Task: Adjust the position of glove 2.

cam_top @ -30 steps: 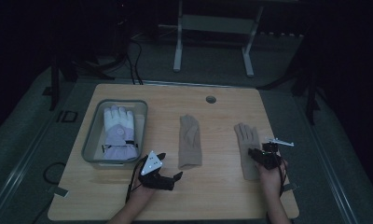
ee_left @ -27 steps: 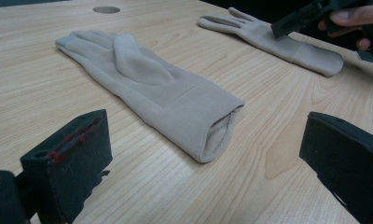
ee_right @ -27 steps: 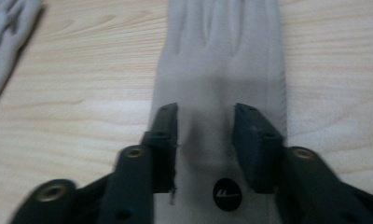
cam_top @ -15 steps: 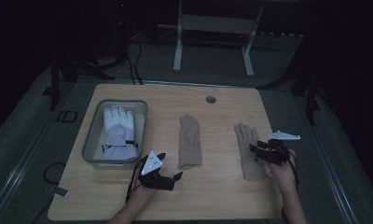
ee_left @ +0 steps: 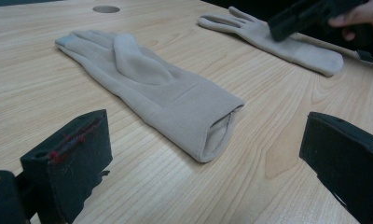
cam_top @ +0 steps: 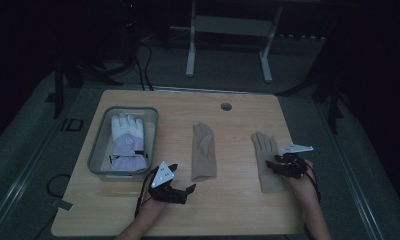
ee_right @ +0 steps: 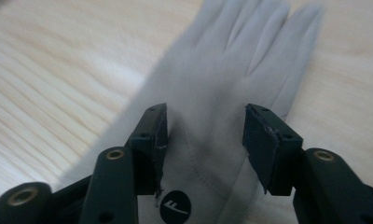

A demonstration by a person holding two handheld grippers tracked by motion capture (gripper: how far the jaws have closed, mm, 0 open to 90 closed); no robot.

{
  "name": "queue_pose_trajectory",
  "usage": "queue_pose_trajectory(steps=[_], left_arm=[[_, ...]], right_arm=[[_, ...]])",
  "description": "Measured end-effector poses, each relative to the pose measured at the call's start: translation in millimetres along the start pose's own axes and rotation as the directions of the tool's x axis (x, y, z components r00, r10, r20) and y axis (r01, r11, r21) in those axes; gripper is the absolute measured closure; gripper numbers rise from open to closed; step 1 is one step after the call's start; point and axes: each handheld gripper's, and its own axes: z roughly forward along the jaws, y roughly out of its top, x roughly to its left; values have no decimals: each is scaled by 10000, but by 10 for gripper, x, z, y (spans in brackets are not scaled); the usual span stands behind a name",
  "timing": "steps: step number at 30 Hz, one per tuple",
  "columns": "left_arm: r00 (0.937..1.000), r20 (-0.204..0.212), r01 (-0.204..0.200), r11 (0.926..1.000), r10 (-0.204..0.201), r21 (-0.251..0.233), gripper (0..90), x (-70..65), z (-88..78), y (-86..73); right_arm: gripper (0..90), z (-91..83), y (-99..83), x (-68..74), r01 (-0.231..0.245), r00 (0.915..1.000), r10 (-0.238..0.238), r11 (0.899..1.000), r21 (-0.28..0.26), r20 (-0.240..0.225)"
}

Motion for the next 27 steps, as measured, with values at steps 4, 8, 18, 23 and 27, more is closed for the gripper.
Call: queue_pose_trajectory(steps=[4,8,18,23,27], left_arm=[[10000,-15,-15,10000,15,-1,23,-3,1,0],[10000,-27,-37,10000,37,5,23,-4,0,0],[10000,-25,-10,10000,10,-2,23,-2,1,0],[10000,-25,-15,10000,15,-5,23,-2,0,0],[10000,-15,-9,10000,9,-4,23,-1,0,0]], right_arm=[[674,7,-55,41,-97,9998,103,9992,-379,146],[800,5,-11,147,-464,9963,473,9988,-132,724],[835,-112,182,256,-1646,9796,1692,9851,-504,1082],[835,-234,366,360,-1755,9778,1848,9798,-957,984],[834,-328,541,473,-1729,9796,1845,9758,-1342,800]])
